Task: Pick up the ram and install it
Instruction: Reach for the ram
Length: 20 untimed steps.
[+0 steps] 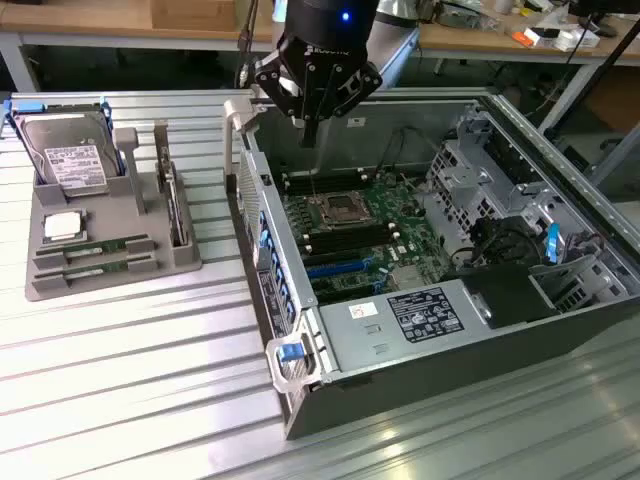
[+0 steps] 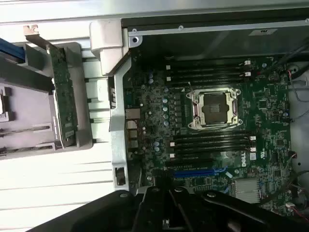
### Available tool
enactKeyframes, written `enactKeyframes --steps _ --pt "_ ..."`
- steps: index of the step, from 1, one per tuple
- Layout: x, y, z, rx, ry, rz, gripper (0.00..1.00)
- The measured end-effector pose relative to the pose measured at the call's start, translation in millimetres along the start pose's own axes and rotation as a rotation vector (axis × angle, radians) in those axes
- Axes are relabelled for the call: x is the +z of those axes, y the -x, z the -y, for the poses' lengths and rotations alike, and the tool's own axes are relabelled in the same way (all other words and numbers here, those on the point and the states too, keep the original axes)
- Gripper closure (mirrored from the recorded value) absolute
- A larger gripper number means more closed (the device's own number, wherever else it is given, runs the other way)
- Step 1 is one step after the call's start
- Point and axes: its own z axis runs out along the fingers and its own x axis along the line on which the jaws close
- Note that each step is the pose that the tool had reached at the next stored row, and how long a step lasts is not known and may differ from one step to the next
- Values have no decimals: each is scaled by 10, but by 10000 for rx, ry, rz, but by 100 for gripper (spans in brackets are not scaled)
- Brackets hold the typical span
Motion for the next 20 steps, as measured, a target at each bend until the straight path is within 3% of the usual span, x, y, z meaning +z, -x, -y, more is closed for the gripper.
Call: enactKeyframes --steps 1,4,13,20 --pt "-4 -145 11 1 0 0 90" --pt "-6 -213 16 0 -1 -1 90" --pt "-8 -303 23 1 0 0 90" --pt "-12 -433 33 1 0 0 90"
